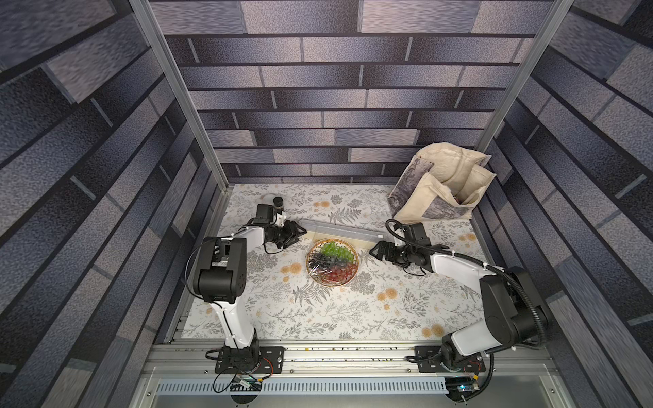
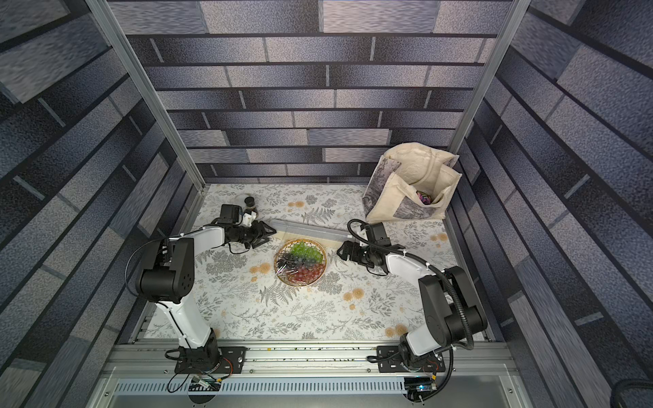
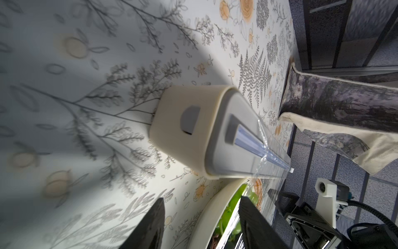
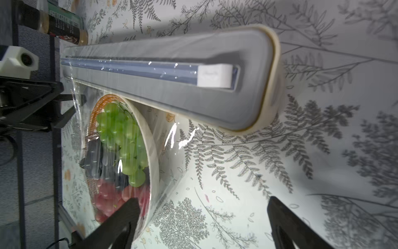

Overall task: Wrap the plate with plastic wrap
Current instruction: Move the plastic wrap cutting box to the center of the board, then cover the plate with plastic wrap.

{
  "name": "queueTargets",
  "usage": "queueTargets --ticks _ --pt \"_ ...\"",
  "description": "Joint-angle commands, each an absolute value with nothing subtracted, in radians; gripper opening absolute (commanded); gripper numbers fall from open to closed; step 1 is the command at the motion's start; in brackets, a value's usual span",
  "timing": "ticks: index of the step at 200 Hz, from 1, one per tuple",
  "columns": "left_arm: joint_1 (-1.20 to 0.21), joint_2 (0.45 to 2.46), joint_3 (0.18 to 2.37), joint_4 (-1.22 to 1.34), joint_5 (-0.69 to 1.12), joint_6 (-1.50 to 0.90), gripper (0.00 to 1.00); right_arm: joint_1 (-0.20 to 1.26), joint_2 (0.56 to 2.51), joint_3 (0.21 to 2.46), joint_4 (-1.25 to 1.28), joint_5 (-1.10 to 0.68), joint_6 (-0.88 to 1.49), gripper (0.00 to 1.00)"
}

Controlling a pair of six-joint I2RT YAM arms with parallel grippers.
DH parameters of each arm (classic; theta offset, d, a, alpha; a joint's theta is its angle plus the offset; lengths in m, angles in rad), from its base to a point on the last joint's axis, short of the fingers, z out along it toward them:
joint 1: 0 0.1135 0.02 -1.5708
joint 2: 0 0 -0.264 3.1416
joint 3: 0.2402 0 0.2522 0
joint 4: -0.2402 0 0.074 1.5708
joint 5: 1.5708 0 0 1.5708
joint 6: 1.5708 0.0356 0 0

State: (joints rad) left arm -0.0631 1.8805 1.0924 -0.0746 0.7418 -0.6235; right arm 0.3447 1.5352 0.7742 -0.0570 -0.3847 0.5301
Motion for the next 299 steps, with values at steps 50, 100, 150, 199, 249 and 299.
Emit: queueTargets --ticks 50,100,150,199,249,299 --pt "-0.077 2.025 1.304 -0.013 0.769 -0.676 0.56 0.312 1.742 0.995 0.117 -0.427 0.543 0.95" --pt "-0.041 1.992 1.324 -0.077 0.718 -0.604 0.54 0.291 1.742 1.091 0.026 -0.357 0.452 0.91" --pt "-0.125 1.775 1.215 -0.208 0.776 -0.409 0.54 0.381 1.583 0.950 0.051 -0.522 0.513 0.76" --pt "-0.223 1.849 1.241 -0.221 0.792 -0.367 0.55 0.494 1.699 0.923 0.291 -0.521 0.677 0.82" --pt "-0.229 1.958 1.300 -0.237 0.702 -0.300 0.54 0.498 1.767 0.925 0.291 -0.488 0.682 0.88" --pt "-0.212 1.969 1.251 -0.242 0.742 -0.292 0.55 0.521 1.801 0.909 0.264 -0.492 0.716 0.92"
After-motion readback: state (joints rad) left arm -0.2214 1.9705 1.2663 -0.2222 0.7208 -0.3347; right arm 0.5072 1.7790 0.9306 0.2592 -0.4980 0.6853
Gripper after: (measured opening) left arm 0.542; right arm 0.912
